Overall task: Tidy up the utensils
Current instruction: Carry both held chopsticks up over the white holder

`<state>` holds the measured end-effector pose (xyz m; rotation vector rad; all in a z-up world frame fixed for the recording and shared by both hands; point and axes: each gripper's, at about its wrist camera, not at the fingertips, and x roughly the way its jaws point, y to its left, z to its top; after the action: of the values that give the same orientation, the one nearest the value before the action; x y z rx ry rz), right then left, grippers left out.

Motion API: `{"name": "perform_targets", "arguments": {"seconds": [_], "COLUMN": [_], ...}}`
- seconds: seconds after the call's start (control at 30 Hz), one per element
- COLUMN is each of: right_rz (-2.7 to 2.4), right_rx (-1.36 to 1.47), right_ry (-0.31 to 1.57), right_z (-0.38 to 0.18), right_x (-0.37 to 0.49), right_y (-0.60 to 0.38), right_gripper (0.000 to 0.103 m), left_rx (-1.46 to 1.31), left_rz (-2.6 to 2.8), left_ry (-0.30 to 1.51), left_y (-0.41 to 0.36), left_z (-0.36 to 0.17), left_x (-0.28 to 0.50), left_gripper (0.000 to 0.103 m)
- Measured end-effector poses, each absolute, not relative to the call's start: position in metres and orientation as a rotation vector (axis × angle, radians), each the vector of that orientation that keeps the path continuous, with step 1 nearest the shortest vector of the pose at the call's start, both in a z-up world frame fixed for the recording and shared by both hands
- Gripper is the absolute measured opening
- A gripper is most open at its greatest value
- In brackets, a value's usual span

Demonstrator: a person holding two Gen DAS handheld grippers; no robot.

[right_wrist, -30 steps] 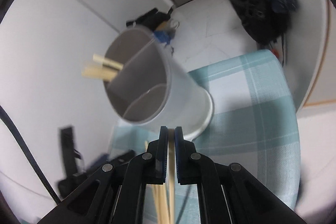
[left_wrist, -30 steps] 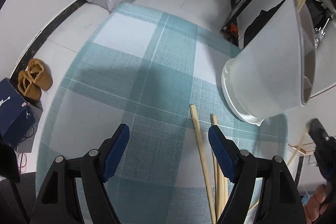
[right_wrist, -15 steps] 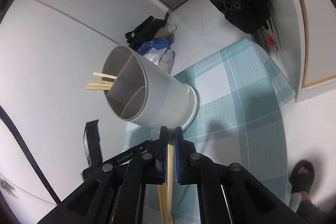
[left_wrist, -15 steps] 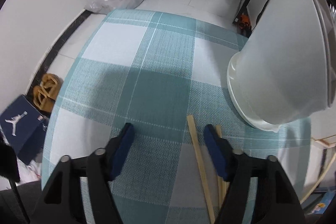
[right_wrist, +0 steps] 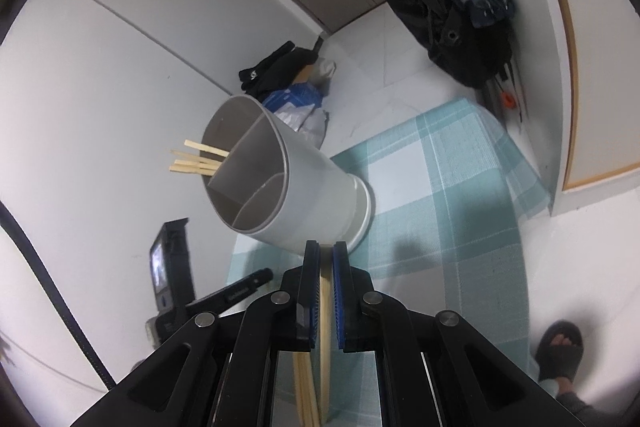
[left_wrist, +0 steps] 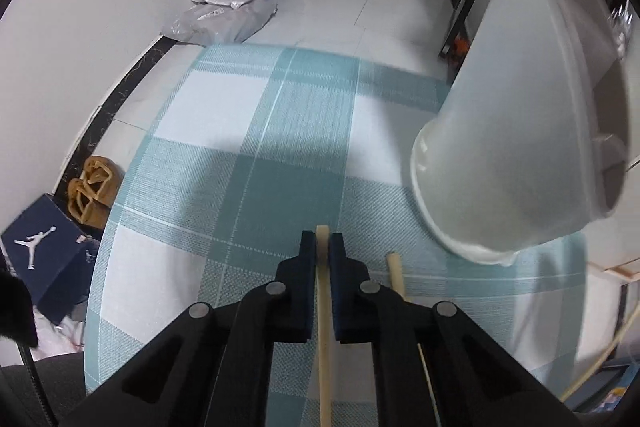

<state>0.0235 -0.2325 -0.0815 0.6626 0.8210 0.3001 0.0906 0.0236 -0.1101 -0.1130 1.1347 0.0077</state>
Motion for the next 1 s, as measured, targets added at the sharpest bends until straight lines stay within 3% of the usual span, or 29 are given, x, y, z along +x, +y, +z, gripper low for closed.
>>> {"name": "perform_targets", "arguments": {"seconds": [0.5, 1.0], "right_rz": [0.229, 0.211], "right_rx": [0.452, 0.318], "right_ry": [0.64, 0.516], "right_z": [-0.04, -0.017], "right_x": [-0.005, -0.036], "right_y": [-0.2, -0.169], "right_gripper": [0.006, 0.006], "left_rx": [-0.217, -0.247], "left_rz": [-0.16, -0.162], "left_ry": [0.722, 0.53], "left_y": [0.034, 0.038], "left_z": [-0.019, 0.032], "left_x": [0.042, 0.011], "left_gripper": [0.003, 0.003]}}
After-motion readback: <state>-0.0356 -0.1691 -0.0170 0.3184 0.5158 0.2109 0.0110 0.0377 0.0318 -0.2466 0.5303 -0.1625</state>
